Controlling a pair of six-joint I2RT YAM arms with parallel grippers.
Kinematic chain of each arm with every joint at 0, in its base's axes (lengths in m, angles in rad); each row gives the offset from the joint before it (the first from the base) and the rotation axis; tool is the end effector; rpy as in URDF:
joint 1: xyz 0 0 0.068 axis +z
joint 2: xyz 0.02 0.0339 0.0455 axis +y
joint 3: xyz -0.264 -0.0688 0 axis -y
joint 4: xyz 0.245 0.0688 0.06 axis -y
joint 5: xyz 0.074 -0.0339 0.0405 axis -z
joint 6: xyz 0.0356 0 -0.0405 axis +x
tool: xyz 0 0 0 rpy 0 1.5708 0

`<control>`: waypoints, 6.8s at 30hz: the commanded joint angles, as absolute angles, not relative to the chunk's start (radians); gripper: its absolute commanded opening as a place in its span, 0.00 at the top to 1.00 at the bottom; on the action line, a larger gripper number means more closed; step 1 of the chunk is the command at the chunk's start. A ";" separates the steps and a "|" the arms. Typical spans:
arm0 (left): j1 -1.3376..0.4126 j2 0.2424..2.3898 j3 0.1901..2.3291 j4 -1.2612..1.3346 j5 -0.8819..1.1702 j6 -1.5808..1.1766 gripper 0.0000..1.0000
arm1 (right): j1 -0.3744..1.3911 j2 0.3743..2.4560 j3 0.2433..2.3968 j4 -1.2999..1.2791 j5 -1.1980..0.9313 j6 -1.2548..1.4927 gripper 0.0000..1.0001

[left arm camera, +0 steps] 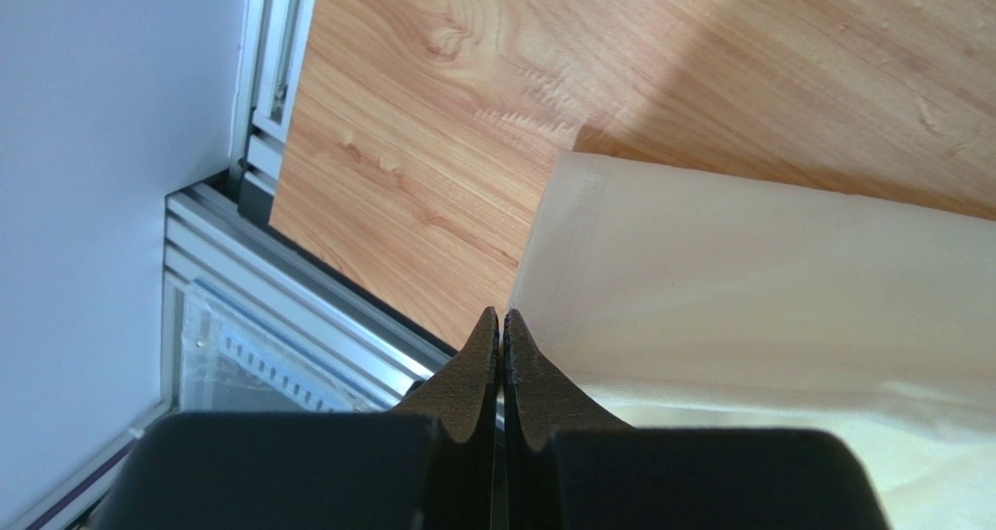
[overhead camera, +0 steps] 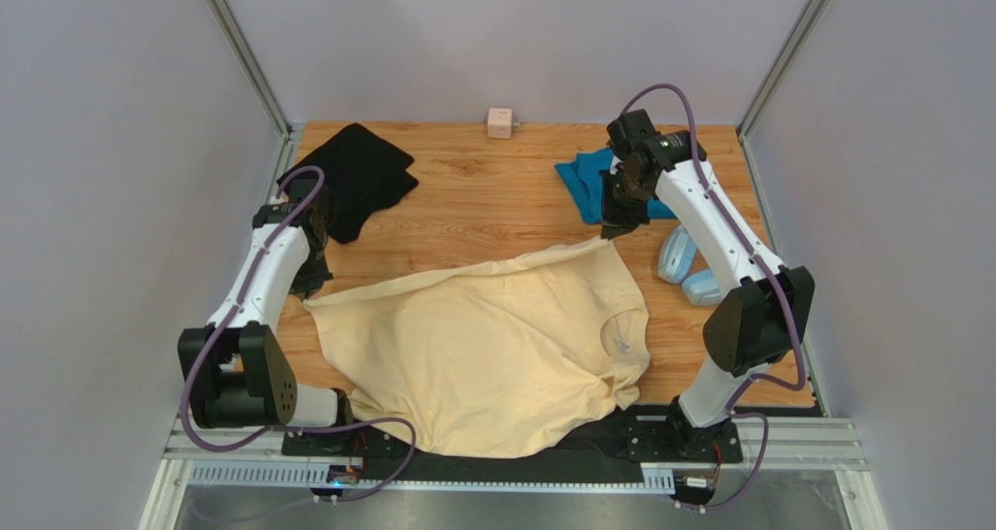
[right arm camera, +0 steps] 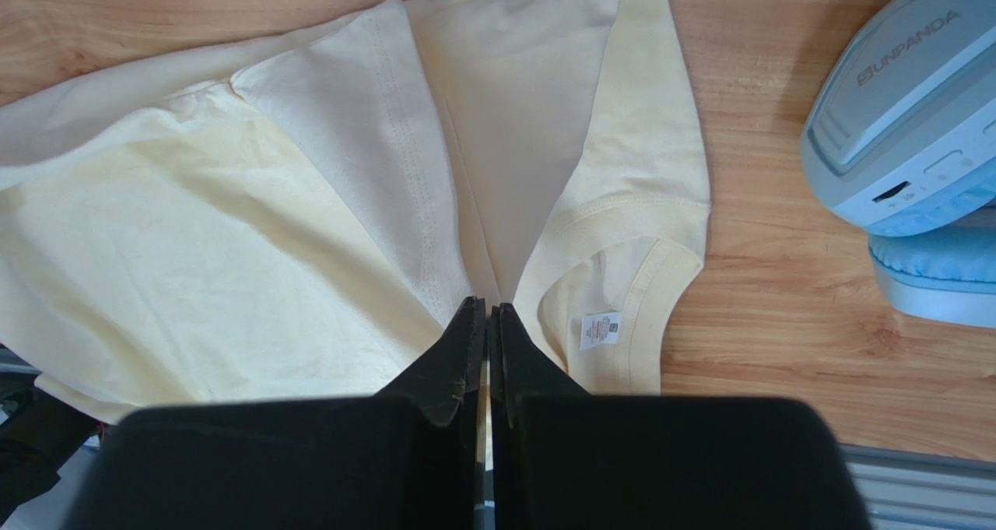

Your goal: Fold and stack the t-shirts

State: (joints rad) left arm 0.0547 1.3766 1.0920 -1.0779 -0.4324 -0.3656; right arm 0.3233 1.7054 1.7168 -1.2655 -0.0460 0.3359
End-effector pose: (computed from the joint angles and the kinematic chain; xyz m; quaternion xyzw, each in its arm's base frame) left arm 0.2419 0.0282 0.2573 -0.2245 0.9454 0.1951 0.1333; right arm 0.3160 0.1076 0.3338 0.0026 0.9872 0.0725 0.1418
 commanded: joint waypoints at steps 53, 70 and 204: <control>0.103 1.562 1.120 -1.141 -0.434 -0.394 1.00 | 0.325 1.571 1.358 -1.282 -0.058 0.334 1.00; 0.156 1.557 1.141 -1.198 -0.431 -0.408 0.65 | 0.327 1.528 1.380 -1.342 -0.002 0.354 0.64; 0.005 1.714 1.235 -1.043 0.063 -0.443 0.83 | 0.364 2.281 1.902 -1.149 -0.265 0.330 0.62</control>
